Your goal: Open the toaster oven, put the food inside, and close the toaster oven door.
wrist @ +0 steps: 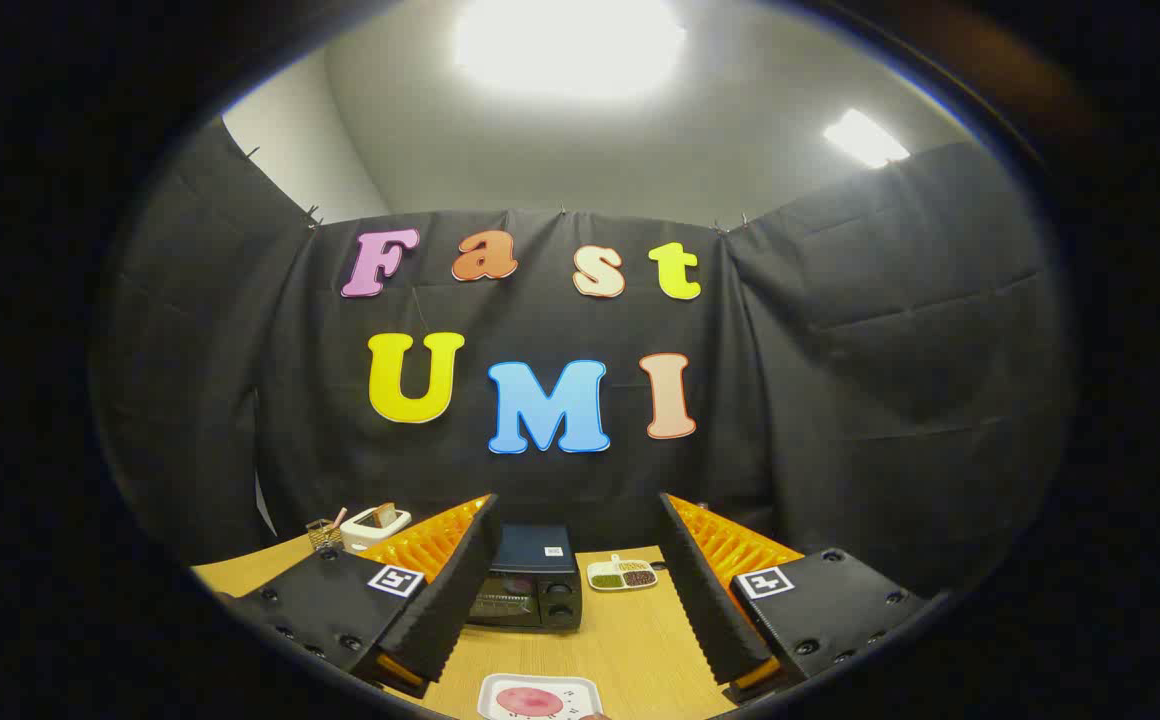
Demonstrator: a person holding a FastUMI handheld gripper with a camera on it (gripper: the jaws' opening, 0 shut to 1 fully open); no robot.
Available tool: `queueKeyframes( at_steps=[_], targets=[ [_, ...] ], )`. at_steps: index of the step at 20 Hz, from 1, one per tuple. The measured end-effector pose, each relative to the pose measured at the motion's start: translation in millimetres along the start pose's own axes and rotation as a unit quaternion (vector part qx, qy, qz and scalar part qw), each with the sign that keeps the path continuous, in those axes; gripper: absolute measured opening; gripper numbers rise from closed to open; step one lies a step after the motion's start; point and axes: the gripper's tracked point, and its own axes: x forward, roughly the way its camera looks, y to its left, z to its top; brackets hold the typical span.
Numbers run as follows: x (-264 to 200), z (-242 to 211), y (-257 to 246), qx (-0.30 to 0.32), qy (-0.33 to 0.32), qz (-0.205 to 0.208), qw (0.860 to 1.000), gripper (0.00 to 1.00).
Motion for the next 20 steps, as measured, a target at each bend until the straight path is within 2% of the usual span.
queueKeyframes(
  at_steps=[13, 20],
  targets=[
    [-5, 6, 1, -0.006, -0.014, -0.012, 1.000, 0.98],
    [-5, 7, 36, 0.004, -0.017, 0.002, 1.000, 0.98]
  ],
)
